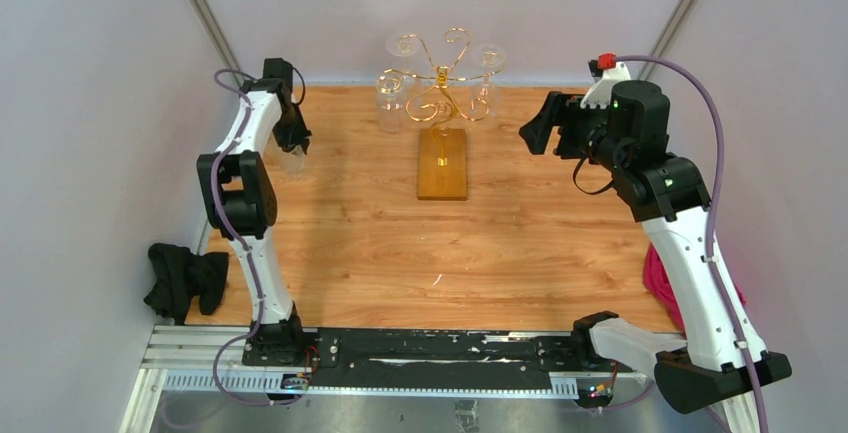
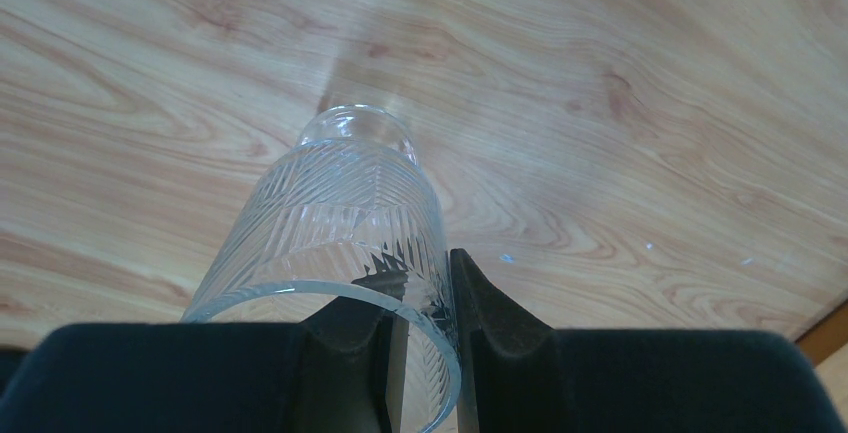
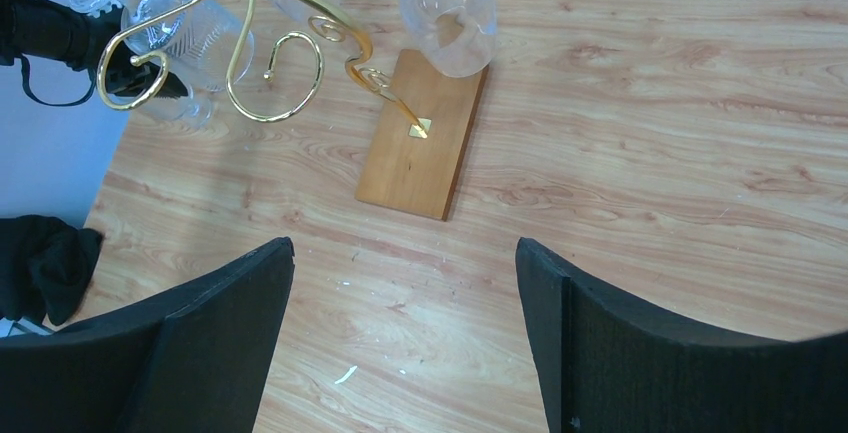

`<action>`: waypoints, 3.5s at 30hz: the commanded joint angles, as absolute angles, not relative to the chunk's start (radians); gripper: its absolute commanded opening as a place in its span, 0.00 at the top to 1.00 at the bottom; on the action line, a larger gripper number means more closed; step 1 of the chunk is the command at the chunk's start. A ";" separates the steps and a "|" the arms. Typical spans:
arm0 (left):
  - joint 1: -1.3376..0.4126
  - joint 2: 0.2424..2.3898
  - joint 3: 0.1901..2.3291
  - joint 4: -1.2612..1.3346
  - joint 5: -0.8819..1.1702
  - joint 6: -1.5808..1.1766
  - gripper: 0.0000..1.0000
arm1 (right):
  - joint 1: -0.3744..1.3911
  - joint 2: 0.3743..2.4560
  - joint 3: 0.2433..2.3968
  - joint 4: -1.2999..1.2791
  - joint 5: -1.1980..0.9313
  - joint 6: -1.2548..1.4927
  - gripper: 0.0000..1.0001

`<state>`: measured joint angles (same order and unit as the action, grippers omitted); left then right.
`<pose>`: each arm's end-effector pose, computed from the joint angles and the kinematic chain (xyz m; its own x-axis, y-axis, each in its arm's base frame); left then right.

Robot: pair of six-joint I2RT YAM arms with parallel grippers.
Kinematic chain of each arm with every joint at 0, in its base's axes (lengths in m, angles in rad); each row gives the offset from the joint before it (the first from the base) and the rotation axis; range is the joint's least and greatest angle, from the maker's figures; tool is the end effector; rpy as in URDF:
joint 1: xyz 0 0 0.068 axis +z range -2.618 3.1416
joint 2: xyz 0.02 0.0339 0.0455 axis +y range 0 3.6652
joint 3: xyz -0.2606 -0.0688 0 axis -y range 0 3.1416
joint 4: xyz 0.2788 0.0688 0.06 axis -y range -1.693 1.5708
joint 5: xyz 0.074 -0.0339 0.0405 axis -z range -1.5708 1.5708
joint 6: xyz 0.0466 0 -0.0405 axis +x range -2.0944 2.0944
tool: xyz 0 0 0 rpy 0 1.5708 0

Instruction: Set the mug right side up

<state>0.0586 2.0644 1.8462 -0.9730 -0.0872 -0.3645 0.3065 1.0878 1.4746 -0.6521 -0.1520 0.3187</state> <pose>0.4722 0.0318 0.2294 -0.8340 -0.4047 -0.3750 -0.4151 0.9080 -0.0565 0.2366 0.0823 0.4735 -0.3745 0.2063 -0.9040 -0.3372 0.8779 0.3401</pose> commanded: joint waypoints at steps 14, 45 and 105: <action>0.093 2.120 1.847 -0.896 -0.066 -0.331 1.00 | 0.278 1.098 1.431 -0.607 -0.206 0.338 0.13; 0.095 1.864 1.851 -0.954 -0.113 -0.332 0.60 | 0.272 1.102 1.384 -0.537 -0.318 0.377 0.16; -0.164 1.460 1.419 -0.090 0.601 -0.898 0.54 | 0.502 1.906 2.120 -0.351 -0.696 0.549 0.55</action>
